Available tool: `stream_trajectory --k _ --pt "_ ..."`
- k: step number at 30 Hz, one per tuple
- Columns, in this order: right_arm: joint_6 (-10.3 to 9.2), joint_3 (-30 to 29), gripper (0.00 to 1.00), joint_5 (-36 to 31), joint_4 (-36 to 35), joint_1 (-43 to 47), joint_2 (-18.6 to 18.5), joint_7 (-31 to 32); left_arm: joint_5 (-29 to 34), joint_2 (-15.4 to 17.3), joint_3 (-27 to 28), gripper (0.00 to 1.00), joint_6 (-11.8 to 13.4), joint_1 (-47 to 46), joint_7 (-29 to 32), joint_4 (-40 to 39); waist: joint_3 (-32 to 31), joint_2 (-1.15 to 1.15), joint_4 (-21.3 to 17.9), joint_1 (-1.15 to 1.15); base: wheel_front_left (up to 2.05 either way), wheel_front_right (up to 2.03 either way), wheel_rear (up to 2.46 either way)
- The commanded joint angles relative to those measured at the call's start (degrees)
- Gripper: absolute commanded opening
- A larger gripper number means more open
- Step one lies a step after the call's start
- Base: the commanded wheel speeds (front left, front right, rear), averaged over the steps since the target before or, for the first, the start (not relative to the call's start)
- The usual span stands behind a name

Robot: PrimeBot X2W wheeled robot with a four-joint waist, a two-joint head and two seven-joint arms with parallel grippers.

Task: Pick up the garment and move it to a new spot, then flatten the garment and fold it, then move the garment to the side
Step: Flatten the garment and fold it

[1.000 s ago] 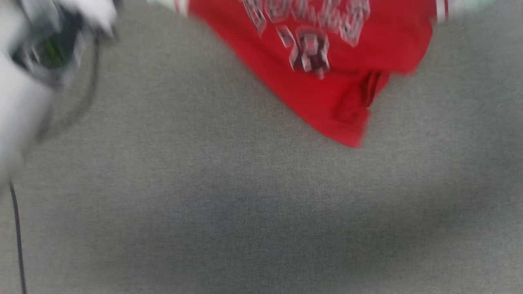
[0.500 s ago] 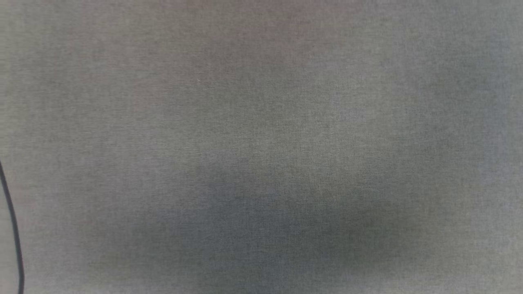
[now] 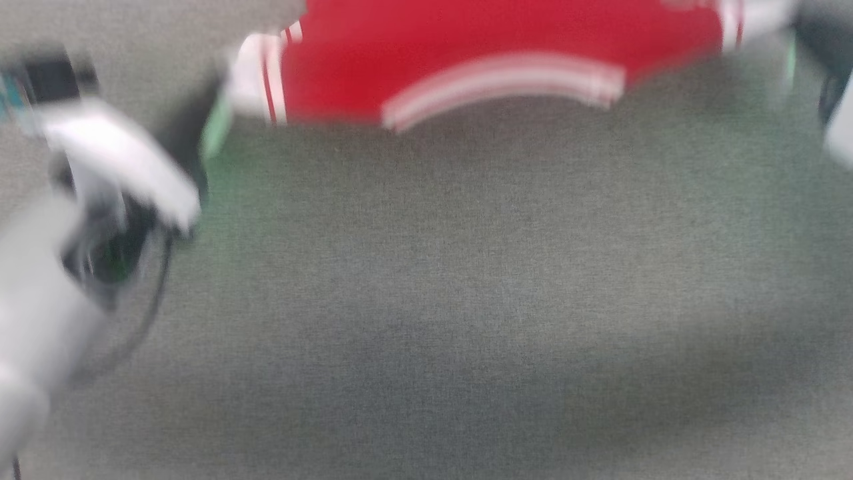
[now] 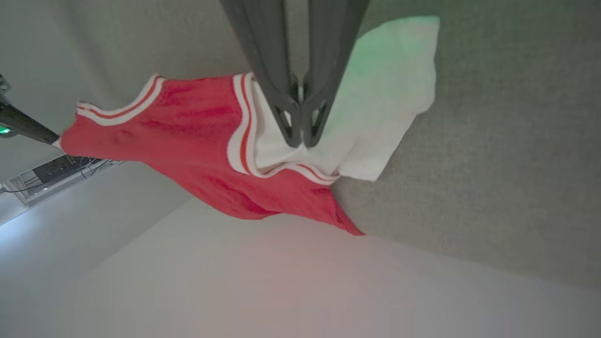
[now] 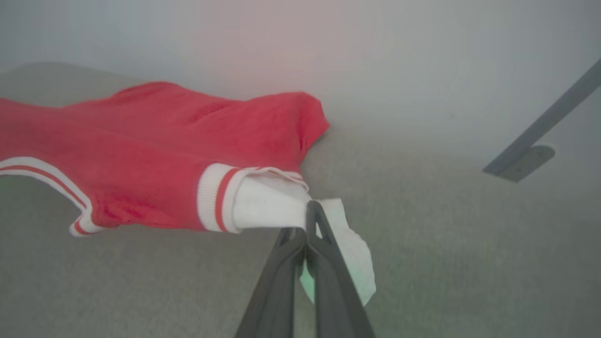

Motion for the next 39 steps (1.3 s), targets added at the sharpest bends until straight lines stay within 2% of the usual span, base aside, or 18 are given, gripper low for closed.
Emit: stream_trajectory --k 1,5,13,18,23,26,29,31,34,39 --pt "-0.11 0.1 0.0 1.9 -2.6 4.4 -2.4 1.6 0.9 1.9 -1.4 0.0 -0.1 3.4 -0.4 -0.7 -1.2 0.0 0.2 0.0 0.0 0.0 0.0" --pt "-0.11 0.2 0.0 5.3 -8.1 13.1 -6.8 4.0 1.5 3.2 -4.3 0.0 -0.1 10.6 -1.3 -4.1 -2.9 0.0 0.5 0.0 0.0 0.0 0.0" --pt "-0.11 0.1 0.0 11.3 -21.6 33.7 -15.9 7.9 5.4 8.6 -10.6 0.0 -0.1 21.3 -2.9 -12.3 -5.8 0.0 1.9 0.0 0.0 0.0 0.0" --pt "-0.11 -0.6 0.0 12.0 -27.6 42.6 -18.8 8.4 7.2 12.3 -13.5 0.0 0.1 25.5 -2.4 -14.9 -6.6 0.0 1.8 0.0 0.0 0.0 0.0" --pt "-0.11 -3.1 0.0 11.1 -30.9 48.4 -20.0 8.6 5.7 16.3 -15.3 0.0 2.3 30.0 -1.3 -20.2 -6.7 0.0 1.5 0.0 0.0 0.0 0.0" --pt "-0.11 -5.7 0.0 9.7 -30.7 50.6 -20.1 8.4 5.4 17.7 -15.2 0.0 4.0 31.5 -2.5 -23.1 -6.6 0.0 1.5 0.0 0.0 0.0 0.0" --pt "-0.11 -8.2 0.0 7.7 -29.6 51.6 -18.6 9.6 5.5 16.9 -15.2 0.0 5.4 31.4 -2.5 -24.5 -6.5 0.0 1.7 0.0 0.0 0.0 0.0" --pt "-0.11 -9.4 0.0 6.1 -28.7 52.1 -17.2 11.4 5.7 15.4 -15.4 0.0 5.9 30.7 -1.8 -24.5 -6.5 0.0 1.8 0.0 0.0 0.0 0.0" --pt "-0.11 -10.8 0.0 1.7 -27.2 52.1 -13.2 15.6 8.5 12.0 -17.1 0.0 7.0 29.5 -0.2 -20.1 -5.9 0.0 1.6 0.0 0.0 0.0 0.0" --pt "-0.11 -11.2 0.0 -5.0 -24.8 51.3 -6.9 20.8 9.0 6.4 -17.7 0.0 5.2 28.9 -0.1 -14.9 -5.0 0.0 1.0 0.0 0.0 0.0 0.0"
